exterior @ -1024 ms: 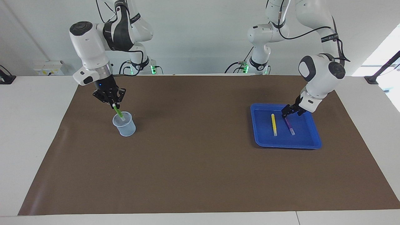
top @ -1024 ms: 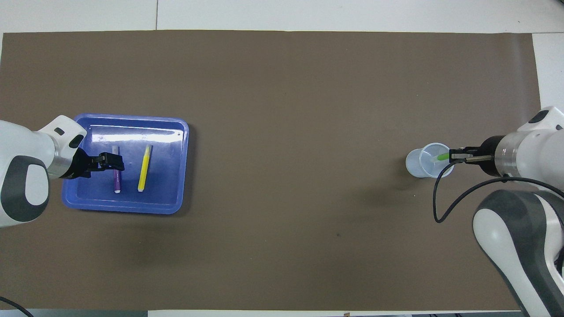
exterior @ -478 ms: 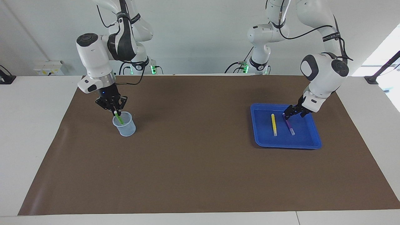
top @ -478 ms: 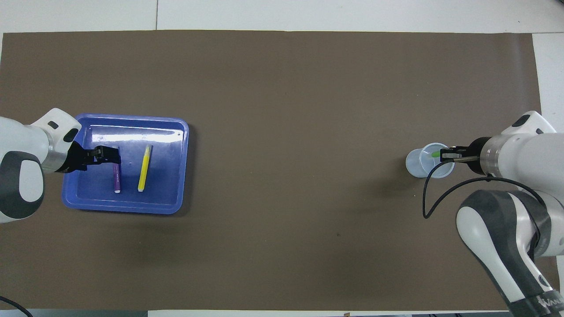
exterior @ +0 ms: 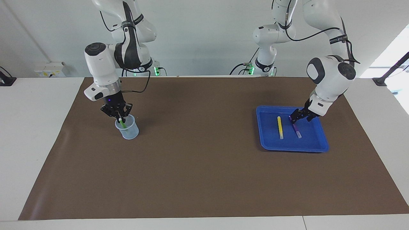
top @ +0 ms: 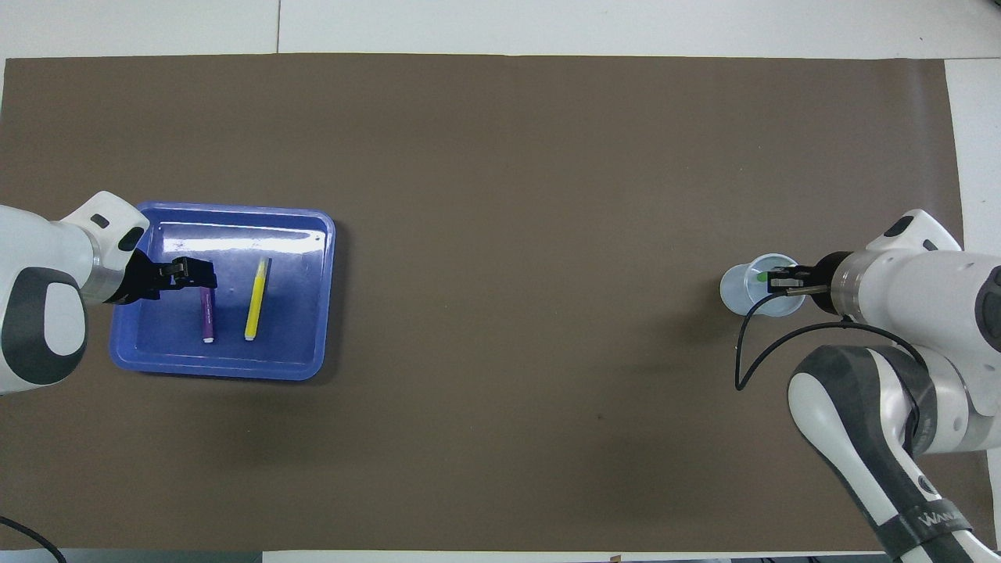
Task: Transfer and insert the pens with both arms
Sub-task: 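Insert the green pen into the cup and open the right gripper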
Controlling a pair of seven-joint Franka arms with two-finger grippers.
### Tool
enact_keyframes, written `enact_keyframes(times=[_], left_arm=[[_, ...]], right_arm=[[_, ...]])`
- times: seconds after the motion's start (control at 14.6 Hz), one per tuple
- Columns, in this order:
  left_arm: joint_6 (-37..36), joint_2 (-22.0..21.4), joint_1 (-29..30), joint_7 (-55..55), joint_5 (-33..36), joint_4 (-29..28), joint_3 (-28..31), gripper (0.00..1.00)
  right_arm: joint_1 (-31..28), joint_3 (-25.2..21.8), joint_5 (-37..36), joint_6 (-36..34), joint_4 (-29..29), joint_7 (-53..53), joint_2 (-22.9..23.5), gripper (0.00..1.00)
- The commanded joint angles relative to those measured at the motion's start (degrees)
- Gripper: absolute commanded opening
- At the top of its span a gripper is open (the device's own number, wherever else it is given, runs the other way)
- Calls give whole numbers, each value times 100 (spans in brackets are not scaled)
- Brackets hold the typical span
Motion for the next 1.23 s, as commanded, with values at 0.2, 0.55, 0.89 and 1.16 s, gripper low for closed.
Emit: enact_keyframes(times=[0.2, 0.55, 0.89, 1.16], left_arm=[[495, 548, 53, 284, 458, 19, -30, 85], [433, 548, 26, 284, 466, -33, -30, 63], [433, 522, 26, 275, 466, -130, -21, 32], [433, 522, 44, 275, 475, -139, -21, 0]], right_arm=[[-16, -8, -132, 124, -90, -39, -27, 0], [-25, -8, -132, 71, -81, -39, -27, 16], [-25, -8, -124, 62, -46, -22, -1, 77], [-25, -8, -124, -25, 85, -13, -27, 100]])
